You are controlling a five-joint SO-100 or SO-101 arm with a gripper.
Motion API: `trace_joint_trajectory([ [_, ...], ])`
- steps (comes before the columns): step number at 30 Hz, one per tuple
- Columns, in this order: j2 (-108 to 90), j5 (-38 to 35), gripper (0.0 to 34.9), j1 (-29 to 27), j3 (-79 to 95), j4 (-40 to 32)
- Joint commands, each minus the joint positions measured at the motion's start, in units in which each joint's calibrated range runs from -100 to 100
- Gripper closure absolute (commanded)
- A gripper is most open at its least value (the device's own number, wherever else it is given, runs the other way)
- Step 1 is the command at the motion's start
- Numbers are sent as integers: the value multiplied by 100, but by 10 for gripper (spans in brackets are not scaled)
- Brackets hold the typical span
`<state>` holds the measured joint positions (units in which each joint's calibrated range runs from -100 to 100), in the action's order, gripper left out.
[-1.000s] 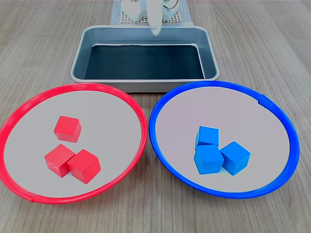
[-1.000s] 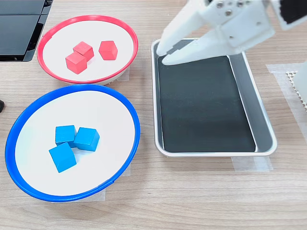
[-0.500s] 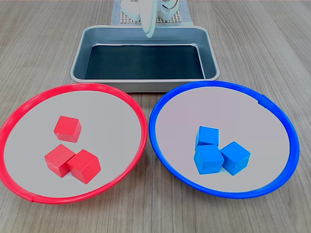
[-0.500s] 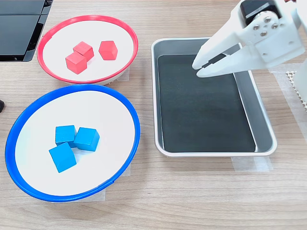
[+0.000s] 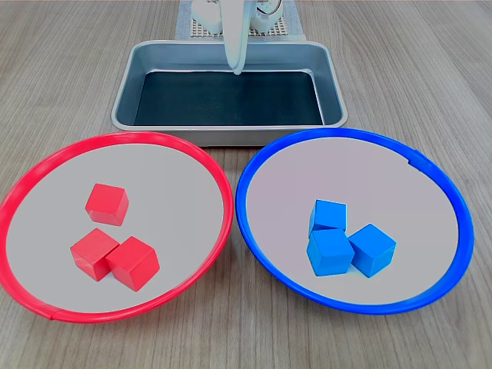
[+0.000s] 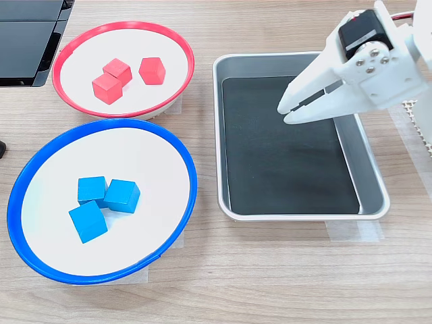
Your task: Relocate any blue block in the red dish to the blue dish, correcting any misplacements.
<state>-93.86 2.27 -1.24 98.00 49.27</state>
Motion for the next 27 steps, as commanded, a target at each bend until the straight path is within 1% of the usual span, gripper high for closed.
trace_joint_trajectory([
  [1,-153,-29,346,-3,-1,38],
  [10,-511,-39,346,16,81,228],
  [25,-511,-39,346,25,81,236],
  [27,-511,-39,336,25,81,236],
])
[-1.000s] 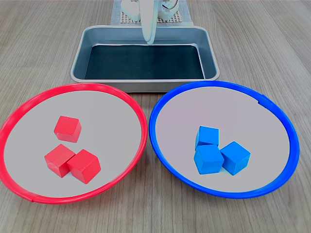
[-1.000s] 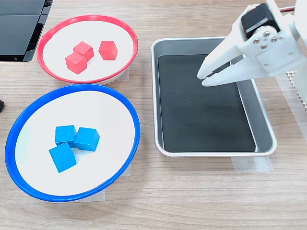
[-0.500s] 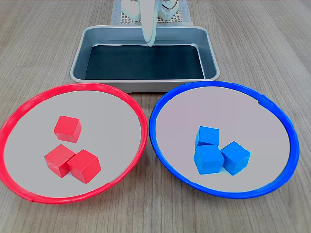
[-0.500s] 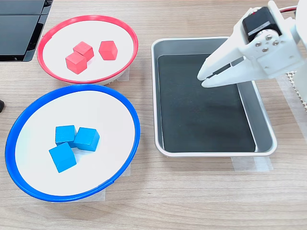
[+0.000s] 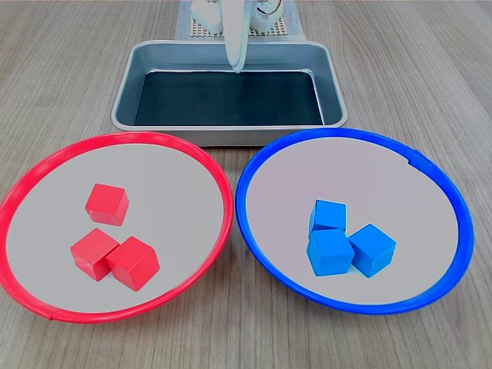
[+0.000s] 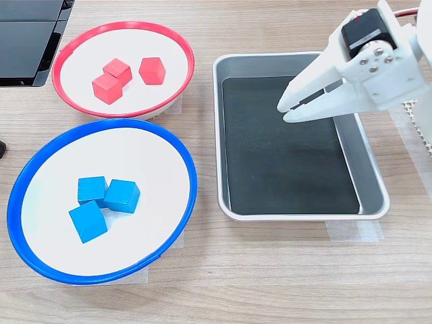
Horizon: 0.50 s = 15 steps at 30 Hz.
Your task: Relocate any blue block in the red dish to the blue dish, correcting any misplacements.
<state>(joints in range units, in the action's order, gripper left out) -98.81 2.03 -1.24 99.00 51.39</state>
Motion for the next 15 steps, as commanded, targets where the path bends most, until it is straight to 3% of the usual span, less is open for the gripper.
trace_joint_trajectory([
  [1,-17,-15,336,25,-19,24],
  [15,-17,-15,346,25,-19,24],
])
